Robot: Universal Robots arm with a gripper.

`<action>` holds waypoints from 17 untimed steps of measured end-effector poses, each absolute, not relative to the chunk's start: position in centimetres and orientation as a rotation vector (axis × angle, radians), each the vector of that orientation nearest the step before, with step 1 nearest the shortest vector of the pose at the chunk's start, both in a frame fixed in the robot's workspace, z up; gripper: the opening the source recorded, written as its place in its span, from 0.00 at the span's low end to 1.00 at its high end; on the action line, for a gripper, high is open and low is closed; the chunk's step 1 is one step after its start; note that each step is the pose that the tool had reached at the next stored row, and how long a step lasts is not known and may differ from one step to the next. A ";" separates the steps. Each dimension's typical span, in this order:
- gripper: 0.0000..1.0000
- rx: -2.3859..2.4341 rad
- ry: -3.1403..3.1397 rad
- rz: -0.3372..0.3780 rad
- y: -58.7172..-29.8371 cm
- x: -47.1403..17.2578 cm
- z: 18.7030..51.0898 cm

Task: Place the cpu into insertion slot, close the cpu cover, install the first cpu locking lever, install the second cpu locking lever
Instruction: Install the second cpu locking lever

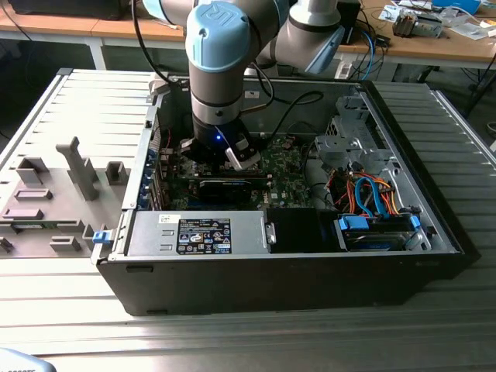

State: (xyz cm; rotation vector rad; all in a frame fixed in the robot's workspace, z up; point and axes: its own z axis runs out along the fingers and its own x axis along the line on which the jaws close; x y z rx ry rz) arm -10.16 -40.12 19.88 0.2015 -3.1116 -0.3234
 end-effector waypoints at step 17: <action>0.11 0.196 -3.099 -0.223 -38.4 -6.9 20.5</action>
